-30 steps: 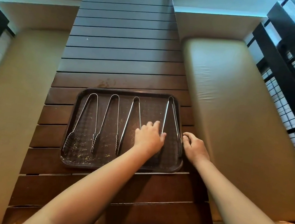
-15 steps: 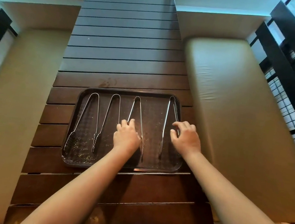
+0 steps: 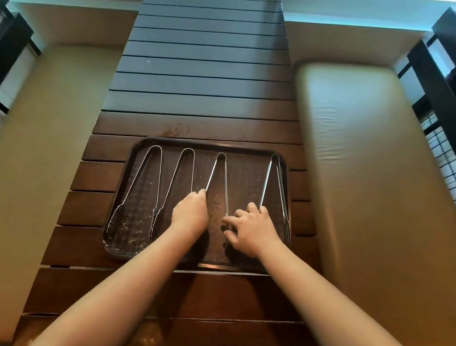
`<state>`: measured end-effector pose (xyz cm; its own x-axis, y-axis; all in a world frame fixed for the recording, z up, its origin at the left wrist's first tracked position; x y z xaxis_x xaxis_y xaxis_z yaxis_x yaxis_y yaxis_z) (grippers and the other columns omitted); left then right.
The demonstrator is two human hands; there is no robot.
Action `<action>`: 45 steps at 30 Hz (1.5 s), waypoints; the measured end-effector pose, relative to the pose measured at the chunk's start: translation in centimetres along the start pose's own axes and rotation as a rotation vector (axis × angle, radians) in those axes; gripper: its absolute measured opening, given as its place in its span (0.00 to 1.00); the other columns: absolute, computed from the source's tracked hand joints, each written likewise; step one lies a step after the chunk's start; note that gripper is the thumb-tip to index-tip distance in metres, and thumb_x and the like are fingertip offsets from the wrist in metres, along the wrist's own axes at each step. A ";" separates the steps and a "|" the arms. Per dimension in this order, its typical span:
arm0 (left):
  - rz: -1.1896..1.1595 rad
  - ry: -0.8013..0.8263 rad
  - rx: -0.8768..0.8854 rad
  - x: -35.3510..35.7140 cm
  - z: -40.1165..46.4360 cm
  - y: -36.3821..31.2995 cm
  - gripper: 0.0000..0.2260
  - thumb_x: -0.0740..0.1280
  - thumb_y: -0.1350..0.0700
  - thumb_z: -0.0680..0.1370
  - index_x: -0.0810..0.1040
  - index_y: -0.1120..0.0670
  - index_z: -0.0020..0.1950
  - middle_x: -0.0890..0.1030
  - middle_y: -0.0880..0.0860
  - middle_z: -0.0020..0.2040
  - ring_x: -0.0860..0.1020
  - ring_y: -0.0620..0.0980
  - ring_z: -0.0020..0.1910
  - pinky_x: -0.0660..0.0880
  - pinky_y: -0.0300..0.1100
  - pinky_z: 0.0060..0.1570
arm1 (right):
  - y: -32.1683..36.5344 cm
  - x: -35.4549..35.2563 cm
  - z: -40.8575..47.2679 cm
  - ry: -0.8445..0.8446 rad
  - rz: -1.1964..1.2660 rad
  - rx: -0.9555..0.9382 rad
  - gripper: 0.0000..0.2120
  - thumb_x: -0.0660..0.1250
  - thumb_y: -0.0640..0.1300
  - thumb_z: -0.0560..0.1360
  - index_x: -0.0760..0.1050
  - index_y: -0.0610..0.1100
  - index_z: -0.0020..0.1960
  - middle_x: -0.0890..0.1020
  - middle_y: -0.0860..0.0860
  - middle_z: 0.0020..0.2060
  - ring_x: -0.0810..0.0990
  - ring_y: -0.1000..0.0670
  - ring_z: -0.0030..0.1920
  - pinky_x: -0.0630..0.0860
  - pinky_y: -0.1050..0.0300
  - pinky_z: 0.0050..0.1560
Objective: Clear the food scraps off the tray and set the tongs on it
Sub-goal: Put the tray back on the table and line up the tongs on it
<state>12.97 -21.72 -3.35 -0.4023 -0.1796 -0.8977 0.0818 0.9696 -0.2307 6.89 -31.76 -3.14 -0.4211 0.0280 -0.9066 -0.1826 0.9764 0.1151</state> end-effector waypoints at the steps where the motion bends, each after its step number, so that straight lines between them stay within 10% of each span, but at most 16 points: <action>1: -0.013 -0.001 0.004 0.0 0.0 -0.1 0.20 0.57 0.63 0.77 0.66 0.54 0.69 0.74 0.57 0.60 0.75 0.59 0.58 0.72 0.49 0.54 | -0.1 -0.1 -0.1 0.001 -0.003 -0.003 0.22 0.52 0.56 0.79 0.65 0.53 0.71 0.74 0.50 0.64 0.65 0.45 0.64 0.61 0.46 0.62; 45: -0.206 0.058 0.017 0.6 1.4 -3.0 0.21 0.61 0.59 0.77 0.66 0.51 0.71 0.73 0.56 0.63 0.74 0.56 0.60 0.72 0.48 0.54 | -3.5 -0.6 -0.6 -0.048 0.114 0.113 0.19 0.53 0.51 0.79 0.69 0.52 0.69 0.75 0.51 0.63 0.67 0.47 0.62 0.65 0.51 0.60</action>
<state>13.74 -24.92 -3.68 -0.4639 -0.3630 -0.8081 0.0079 0.9104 -0.4136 7.28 -35.36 -2.81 -0.3901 0.1479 -0.9088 -0.0338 0.9841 0.1746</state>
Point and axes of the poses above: each hand's wrist, its own z-axis towards the middle knuckle, its own x-axis out of the palm, y = z × x, the point moved 10 cm from there along z, towards the middle knuckle
